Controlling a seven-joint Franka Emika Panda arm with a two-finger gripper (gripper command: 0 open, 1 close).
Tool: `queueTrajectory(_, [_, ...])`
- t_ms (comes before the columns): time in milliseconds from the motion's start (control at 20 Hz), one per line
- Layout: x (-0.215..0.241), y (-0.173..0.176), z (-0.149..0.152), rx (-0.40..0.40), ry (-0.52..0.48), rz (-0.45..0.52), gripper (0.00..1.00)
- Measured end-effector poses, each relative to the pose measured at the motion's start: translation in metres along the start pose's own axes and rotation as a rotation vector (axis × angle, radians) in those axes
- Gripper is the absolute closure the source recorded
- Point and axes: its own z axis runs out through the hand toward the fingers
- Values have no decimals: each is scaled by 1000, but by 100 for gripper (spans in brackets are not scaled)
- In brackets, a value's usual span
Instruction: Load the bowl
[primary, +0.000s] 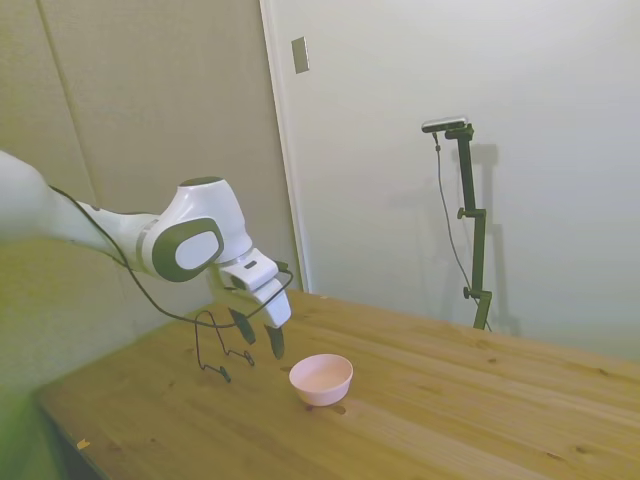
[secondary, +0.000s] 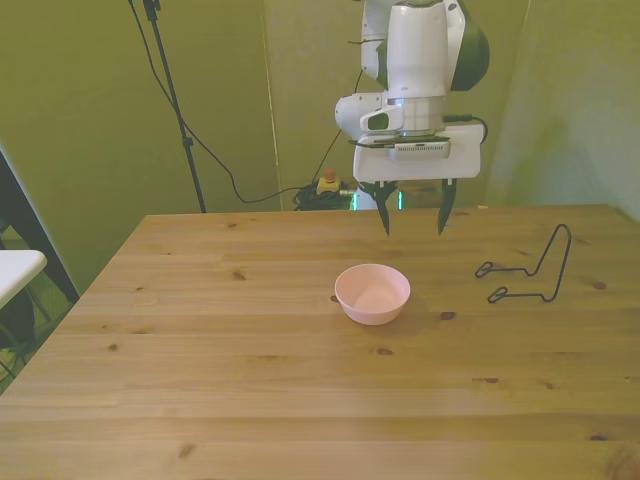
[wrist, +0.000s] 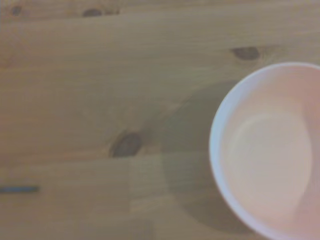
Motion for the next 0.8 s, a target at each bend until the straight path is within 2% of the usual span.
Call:
queueTrajectory(300, [32,-27,42,-44,-5,53,0])
queueTrajectory(750, [31,-41,94,-86,-34,51,0])
queueTrajectory(800, [31,-40,99,-91,-37,52,100])
